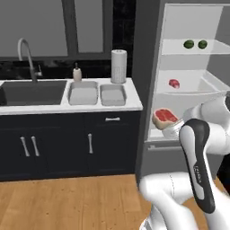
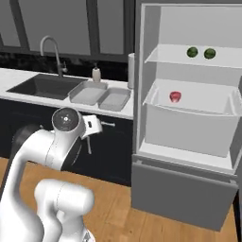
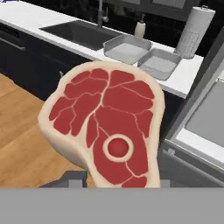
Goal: Place one avocado and one steak in each tupperware on the nearby counter, to pack two identical lunches.
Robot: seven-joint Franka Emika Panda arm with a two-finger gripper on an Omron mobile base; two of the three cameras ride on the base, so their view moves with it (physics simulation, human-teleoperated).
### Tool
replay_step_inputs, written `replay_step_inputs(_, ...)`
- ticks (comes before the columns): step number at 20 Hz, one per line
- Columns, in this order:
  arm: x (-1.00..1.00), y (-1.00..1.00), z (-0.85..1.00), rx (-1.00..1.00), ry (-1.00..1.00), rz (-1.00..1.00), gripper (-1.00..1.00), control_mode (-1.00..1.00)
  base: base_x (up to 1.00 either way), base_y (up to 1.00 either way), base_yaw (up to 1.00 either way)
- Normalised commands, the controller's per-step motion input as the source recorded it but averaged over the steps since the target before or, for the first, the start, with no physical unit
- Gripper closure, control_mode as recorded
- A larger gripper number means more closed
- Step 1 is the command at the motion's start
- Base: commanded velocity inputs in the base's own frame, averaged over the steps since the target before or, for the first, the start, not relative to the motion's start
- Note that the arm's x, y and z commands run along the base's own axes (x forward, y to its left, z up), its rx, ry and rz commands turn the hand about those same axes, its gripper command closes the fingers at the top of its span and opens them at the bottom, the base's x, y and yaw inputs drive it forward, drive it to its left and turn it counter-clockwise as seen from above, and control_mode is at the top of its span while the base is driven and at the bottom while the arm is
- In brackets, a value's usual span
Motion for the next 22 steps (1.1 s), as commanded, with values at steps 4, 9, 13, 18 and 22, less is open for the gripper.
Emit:
replay_step_inputs(4,0.00,0.00,0.00,0.00,0.00,0.00,1.00,1.00,0.35,1.00,0.06)
replay_step_inputs(9,0.00,0.00,0.00,0.00,0.00,0.00,1.00,1.00,1.00,0.78,-0.08)
replay_step_inputs(13,0.00,0.00,0.00,0.00,0.00,0.00,1.00,1.00,1.00,0.25,-0.15)
replay_step_inputs(18,0.00,0.00,0.00,0.00,0.00,0.00,1.00,1.00,1.00,0.12,-0.19)
replay_step_inputs(22,0.00,0.00,0.00,0.00,0.00,0.00,1.00,1.00,1.00,0.04,-0.18)
